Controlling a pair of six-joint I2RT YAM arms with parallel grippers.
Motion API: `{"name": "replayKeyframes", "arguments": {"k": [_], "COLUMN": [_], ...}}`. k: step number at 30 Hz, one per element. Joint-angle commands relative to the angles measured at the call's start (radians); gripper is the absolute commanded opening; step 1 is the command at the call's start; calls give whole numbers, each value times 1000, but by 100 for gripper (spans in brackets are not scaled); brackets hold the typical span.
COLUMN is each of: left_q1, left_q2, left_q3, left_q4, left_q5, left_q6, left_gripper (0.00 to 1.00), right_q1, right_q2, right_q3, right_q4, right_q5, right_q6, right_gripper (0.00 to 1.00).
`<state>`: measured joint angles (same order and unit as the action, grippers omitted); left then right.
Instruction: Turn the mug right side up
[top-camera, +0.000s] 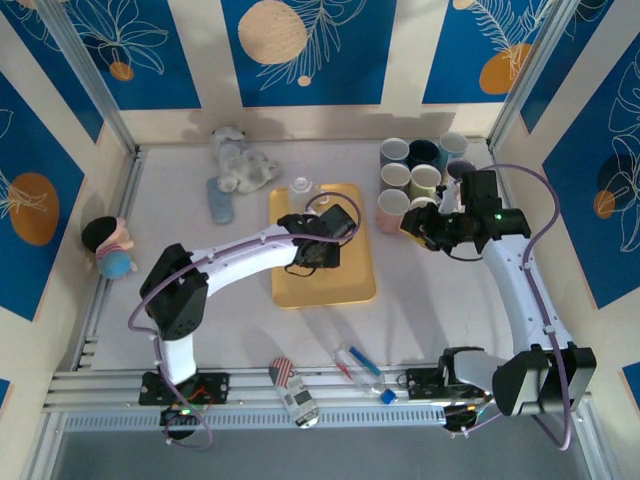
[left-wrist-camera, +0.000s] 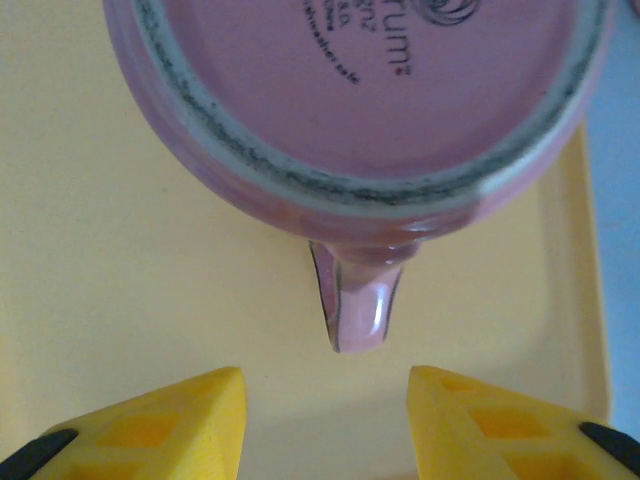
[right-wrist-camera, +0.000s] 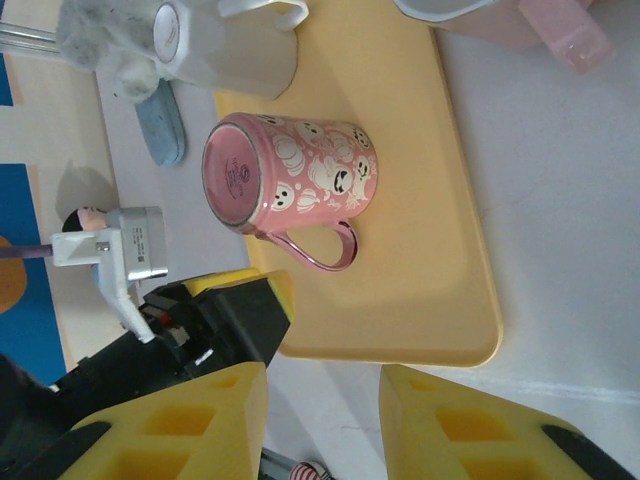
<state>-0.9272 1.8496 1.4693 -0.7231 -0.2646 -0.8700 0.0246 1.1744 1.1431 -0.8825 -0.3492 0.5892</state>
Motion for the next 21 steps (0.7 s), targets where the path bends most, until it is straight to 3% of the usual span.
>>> {"name": "replayKeyframes", "arguments": {"k": [1, 21], "left_q1": [-5, -6], "left_q2": [20, 102], "left_q3": [26, 17], "left_q4": [-5, 93], "left_q5": [-42, -79], "left_q6": [-45, -81], "left_gripper": [46, 43], "right_q1": [-24, -49], "right_q2": [-9, 44], "right_q3": [-18, -44], "right_q4": [9, 6], "right_q5": [-76, -194], "right_q6": [-5, -38], "right_gripper": [36, 36]}}
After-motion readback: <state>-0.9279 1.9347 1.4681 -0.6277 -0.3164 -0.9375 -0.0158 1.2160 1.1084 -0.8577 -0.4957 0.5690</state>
